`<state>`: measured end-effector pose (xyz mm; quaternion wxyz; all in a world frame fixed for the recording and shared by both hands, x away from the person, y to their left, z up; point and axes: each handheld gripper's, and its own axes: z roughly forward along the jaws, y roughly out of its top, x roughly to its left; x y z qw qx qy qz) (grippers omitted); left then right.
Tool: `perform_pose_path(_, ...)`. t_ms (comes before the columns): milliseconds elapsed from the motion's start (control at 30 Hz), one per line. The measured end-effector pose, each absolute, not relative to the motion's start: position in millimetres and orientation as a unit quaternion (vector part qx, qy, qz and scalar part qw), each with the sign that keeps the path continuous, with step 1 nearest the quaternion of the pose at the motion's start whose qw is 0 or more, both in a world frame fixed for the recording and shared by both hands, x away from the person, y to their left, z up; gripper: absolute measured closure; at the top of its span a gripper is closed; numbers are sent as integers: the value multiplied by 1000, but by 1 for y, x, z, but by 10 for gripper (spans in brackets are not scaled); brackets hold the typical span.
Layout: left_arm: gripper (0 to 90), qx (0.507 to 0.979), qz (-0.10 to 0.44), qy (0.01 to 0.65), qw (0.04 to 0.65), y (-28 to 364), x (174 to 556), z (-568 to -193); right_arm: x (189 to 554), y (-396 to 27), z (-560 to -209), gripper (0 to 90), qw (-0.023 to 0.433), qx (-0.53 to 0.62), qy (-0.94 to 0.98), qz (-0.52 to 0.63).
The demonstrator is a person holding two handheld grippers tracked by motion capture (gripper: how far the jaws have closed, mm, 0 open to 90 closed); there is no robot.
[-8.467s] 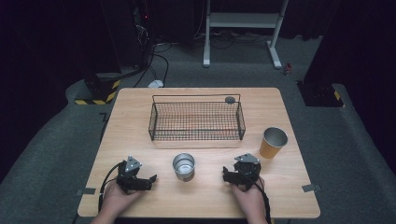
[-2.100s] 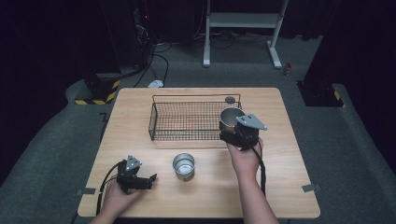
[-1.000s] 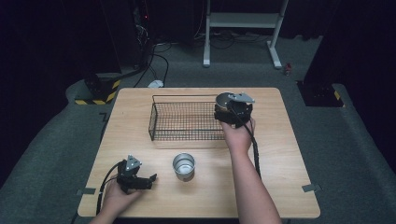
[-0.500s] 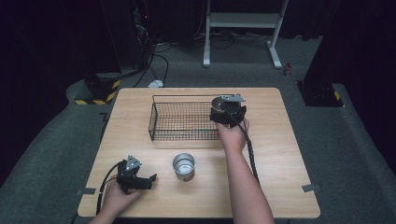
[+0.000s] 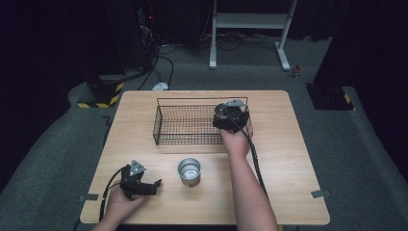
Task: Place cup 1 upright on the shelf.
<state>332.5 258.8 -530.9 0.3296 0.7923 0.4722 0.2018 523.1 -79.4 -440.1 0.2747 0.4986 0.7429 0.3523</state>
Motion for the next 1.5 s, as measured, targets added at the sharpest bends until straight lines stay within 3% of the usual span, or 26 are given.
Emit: perform_pose_path(1500,7,792,201,473,330,259,332,-531,520,-77,-458,101,254,508,751,336)
